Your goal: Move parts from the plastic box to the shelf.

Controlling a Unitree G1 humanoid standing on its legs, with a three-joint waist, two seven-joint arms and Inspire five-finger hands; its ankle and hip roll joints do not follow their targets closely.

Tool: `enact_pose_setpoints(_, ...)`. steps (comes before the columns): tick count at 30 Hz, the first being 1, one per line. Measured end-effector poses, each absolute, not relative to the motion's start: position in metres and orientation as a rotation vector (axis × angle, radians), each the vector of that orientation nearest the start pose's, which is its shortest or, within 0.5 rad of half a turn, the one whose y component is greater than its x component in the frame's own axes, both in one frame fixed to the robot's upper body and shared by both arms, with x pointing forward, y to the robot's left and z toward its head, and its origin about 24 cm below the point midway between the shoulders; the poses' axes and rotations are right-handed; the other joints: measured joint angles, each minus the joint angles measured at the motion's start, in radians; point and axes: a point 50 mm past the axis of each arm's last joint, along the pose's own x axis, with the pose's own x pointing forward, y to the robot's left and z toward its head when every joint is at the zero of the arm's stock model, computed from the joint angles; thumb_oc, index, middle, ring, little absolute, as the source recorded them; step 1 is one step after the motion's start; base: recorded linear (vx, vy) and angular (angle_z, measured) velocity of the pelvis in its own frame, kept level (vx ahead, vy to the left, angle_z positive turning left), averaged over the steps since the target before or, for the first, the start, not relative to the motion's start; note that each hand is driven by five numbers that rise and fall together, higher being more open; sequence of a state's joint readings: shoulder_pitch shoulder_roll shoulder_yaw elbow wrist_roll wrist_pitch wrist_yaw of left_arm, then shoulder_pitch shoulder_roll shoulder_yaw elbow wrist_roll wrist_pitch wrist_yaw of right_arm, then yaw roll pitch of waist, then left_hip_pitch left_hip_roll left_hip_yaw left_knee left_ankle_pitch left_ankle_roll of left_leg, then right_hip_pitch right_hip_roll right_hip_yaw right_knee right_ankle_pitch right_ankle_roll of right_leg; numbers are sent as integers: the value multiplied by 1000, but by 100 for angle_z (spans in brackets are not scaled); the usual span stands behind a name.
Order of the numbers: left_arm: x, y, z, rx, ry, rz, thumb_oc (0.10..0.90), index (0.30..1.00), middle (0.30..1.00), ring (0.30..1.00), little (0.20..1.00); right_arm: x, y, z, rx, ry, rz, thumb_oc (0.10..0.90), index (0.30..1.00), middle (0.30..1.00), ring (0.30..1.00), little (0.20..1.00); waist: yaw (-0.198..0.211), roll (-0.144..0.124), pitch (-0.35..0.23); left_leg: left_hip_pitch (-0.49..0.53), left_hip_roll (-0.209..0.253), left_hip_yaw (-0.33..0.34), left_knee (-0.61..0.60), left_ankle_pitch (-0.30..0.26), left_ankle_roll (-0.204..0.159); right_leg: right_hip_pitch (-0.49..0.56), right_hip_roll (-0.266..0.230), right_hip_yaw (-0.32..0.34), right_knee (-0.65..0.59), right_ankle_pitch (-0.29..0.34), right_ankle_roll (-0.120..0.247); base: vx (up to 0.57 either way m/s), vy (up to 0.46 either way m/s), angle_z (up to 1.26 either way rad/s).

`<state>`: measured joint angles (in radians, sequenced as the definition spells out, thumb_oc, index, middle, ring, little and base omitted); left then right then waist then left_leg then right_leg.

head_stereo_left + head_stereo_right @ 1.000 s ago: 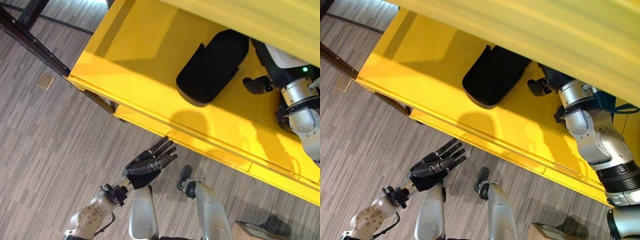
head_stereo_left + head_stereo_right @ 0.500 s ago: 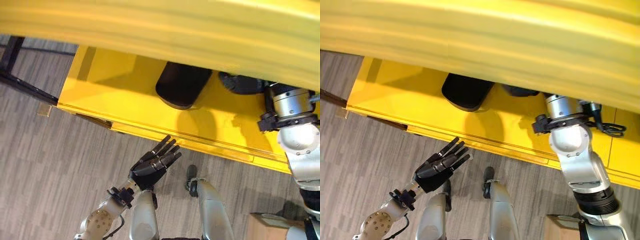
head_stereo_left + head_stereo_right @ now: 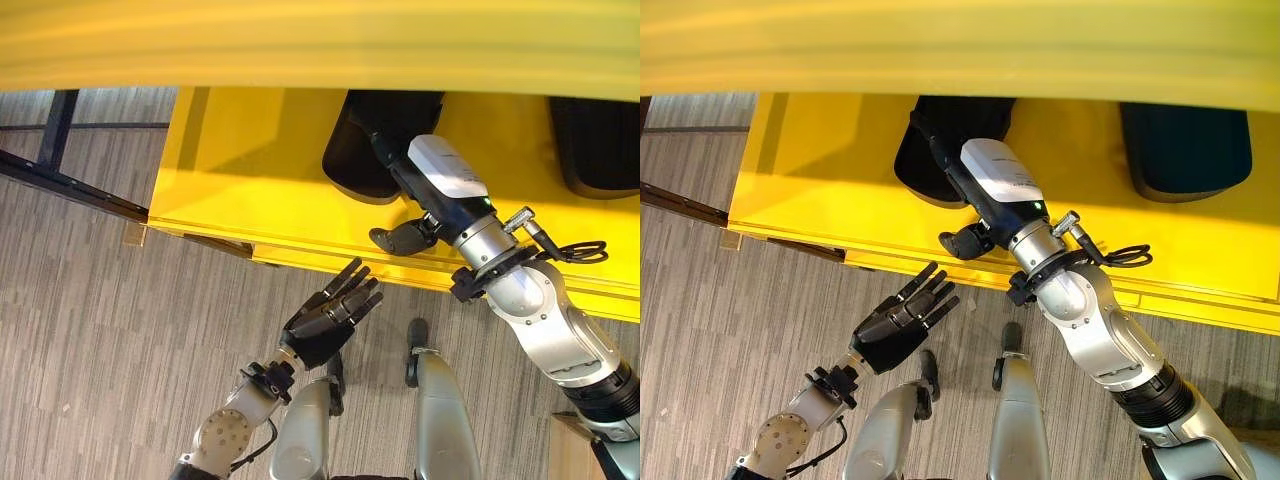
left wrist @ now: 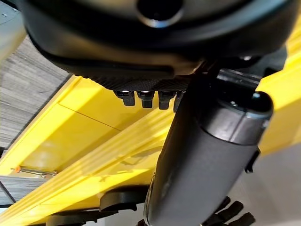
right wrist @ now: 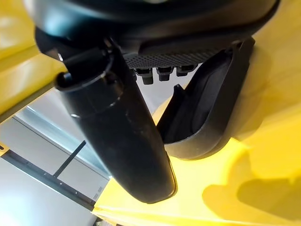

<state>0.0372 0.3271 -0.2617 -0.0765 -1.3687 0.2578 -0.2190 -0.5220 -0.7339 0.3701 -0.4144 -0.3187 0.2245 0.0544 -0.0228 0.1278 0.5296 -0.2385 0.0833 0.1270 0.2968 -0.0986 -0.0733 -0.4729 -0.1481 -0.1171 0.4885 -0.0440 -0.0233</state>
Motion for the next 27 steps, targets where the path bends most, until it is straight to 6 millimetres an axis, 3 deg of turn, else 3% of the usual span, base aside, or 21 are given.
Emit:
enact_pose_setpoints(2, 226, 126, 37, -1099, 284, -485, 900, 1000, 1000, 1000, 1000, 277, -129, 224, -1109, -643, 252, 900, 1000, 1000, 1000, 1000, -5, 2, -1, 47, 5, -3, 14, 8, -9, 43, -12, 2, 5, -28, 6, 34, 205, -4)
enact_pose_setpoints(3, 226, 134, 35, -1145, 246, -408, 900, 1000, 1000, 1000, 1000, 281, -124, 222, -1116, -640, 246, 900, 1000, 1000, 1000, 1000, -2, 1, -3, -63, -16, -145, 305, 66, -118, 77, 0, 59, -5, -36, 5, 118, 725, -41)
enact_pose_setpoints(4, 221, 140, 31, -1161, 238, -370, 900, 1000, 1000, 1000, 1000, 280, -122, 220, -1112, -646, 258, 900, 1000, 1000, 1000, 1000, -6, 5, -9, -144, -7, -221, 442, 93, -121, 92, 1, 72, -15, -26, 19, 112, 828, -76)
enact_pose_setpoints(5, 220, 142, 28, -1160, 242, -356, 900, 1000, 1000, 1000, 1000, 280, -122, 223, -1116, -660, 256, 900, 1000, 1000, 1000, 1000, -4, 7, -20, -170, 46, -256, 420, 71, -132, 82, 1, 80, -23, -13, 34, 143, 880, -89)
enact_pose_setpoints(6, 221, 143, 26, -1158, 249, -349, 900, 1000, 1000, 1000, 1000, 278, -126, 228, -1134, -680, 245, 900, 1000, 1000, 1000, 1000, -8, 23, -42, -163, 151, -208, 280, 66, -138, 66, 7, 67, -50, 10, 66, 127, 582, -87)
enact_pose_setpoints(7, 220, 147, 27, -1153, 235, -340, 900, 1000, 1000, 1000, 1000, 277, -127, 240, -1158, -713, 218, 900, 1000, 1000, 1000, 1000, -38, -4, -64, -142, 223, -113, 63, 58, -91, 19, -19, 52, -66, 30, 61, 133, 571, -75)
enact_pose_setpoints(8, 228, 139, 31, -1143, 239, -384, 900, 1000, 1000, 1000, 1000, 276, -142, 255, -1187, -735, 133, 900, 1000, 1000, 1000, 1000, -74, -14, -66, -113, 229, -101, -36, 52, -81, 2, -44, 91, -95, 57, 89, 92, 482, -64)
enact_pose_setpoints(10, 234, 131, 35, -1142, 238, -440, 900, 1000, 1000, 1000, 1000, 279, -162, 267, -1208, -704, 15, 900, 1000, 1000, 1000, 1000, -112, -8, -70, -40, 219, -99, -39, 49, -83, 9, -55, 144, -125, 87, 124, 65, 393, -67)
enact_pose_setpoints(11, 239, 124, 39, -1137, 236, -480, 900, 1000, 1000, 1000, 1000, 281, -168, 269, -1202, -696, -26, 900, 1000, 1000, 1000, 1000, -126, -3, -74, 5, 189, -48, 2, 35, -59, 11, -64, 145, -138, 100, 118, 101, 332, -99)
enact_pose_setpoints(12, 246, 120, 48, -1120, 219, -533, 900, 1000, 1000, 1000, 1000, 280, -168, 270, -1145, -716, -63, 900, 1000, 1000, 1000, 1000, -132, -26, -80, 12, 131, 21, 39, 4, -63, 13, -95, 149, -226, 137, 128, 106, 276, -92)
enact_pose_setpoints(13, 248, 120, 48, -1119, 222, -529, 900, 1000, 1000, 1000, 1000, 281, -164, 266, -1112, -715, -47, 900, 1000, 1000, 1000, 1000, -134, -41, -80, 8, 108, 37, 37, 7, -58, 39, -115, 145, -308, 135, 128, 29, 187, -80)
enact_pose_setpoints(14, 249, 118, 45, -1115, 240, -530, 900, 1000, 1000, 1000, 1000, 282, -158, 259, -1096, -702, -9, 900, 1000, 1000, 1000, 1000, -129, -43, -81, 11, 105, 64, 27, 11, -49, 69, -137, 129, -381, 128, 129, -60, 99, -50)
enact_pose_setpoints(16, 245, 121, 41, -1108, 253, -513, 900, 1000, 1000, 1000, 1000, 283, -141, 244, -1053, -682, 79, 900, 1000, 1000, 1000, 1000, -113, -42, -80, 12, 103, 95, 19, 17, -27, 104, -146, 91, -378, 156, 98, -137, 56, -36)
enact_pose_setpoints(18, 240, 126, 37, -1076, 274, -505, 900, 1000, 1000, 1000, 1000, 282, -128, 237, -1009, -684, 136, 900, 1000, 1000, 1000, 1000, -83, -59, -83, -3, 72, 102, 23, 18, -13, 141, -151, 71, -387, 202, 102, -119, -49, 13)
enact_pose_setpoints(20, 238, 131, 36, -1051, 286, -480, 900, 1000, 1000, 1000, 1000, 281, -121, 233, -1001, -683, 161, 900, 1000, 1000, 1000, 1000, -72, -65, -82, -31, 68, 79, 35, 25, -3, 135, -159, 77, -386, 169, 191, -80, -131, 46)
enact_pose_setpoints(21, 238, 135, 38, -1049, 275, -464, 900, 1000, 1000, 1000, 1000, 279, -119, 231, -1012, -689, 178, 900, 1000, 1000, 1000, 1000, -39, -61, -84, -44, 96, 77, 22, 39, -11, 114, -141, 73, -365, 150, 197, -135, -72, 0)
enact_pose_setpoints(22, 238, 138, 39, -1046, 265, -456, 900, 1000, 1000, 1000, 1000, 279, -119, 230, -1018, -688, 182, 900, 1000, 1000, 1000, 1000, -21, -61, -84, -57, 112, 71, 25, 44, -21, 93, -123, 74, -323, 139, 173, -144, -24, 14)
enact_pose_setpoints(23, 238, 148, 39, -1027, 250, -426, 900, 1000, 1000, 1000, 1000, 279, -120, 227, -1028, -680, 177, 900, 1000, 1000, 1000, 1000, -15, -93, -82, -69, 98, 58, 28, 49, -29, 88, -119, 79, -315, 179, 169, -120, 7, 24)
enact_pose_setpoints(26, 236, 151, 35, -1043, 249, -390, 900, 1000, 1000, 1000, 1000, 281, -120, 229, -1043, -691, 148, 900, 1000, 1000, 1000, 1000, -2, -96, -82, -67, 100, 70, -23, 72, -21, 86, -105, 80, -384, 195, 173, -67, 30, -15)
enact_pose_setpoints(27, 235, 147, 34, -1042, 273, -406, 900, 1000, 1000, 1000, 1000, 283, -124, 231, -1057, -680, 125, 900, 1000, 1000, 1000, 1000, -13, -103, -78, -29, 86, 91, -84, 101, -33, 117, -111, 83, -439, 232, 165, -39, 38, -14)
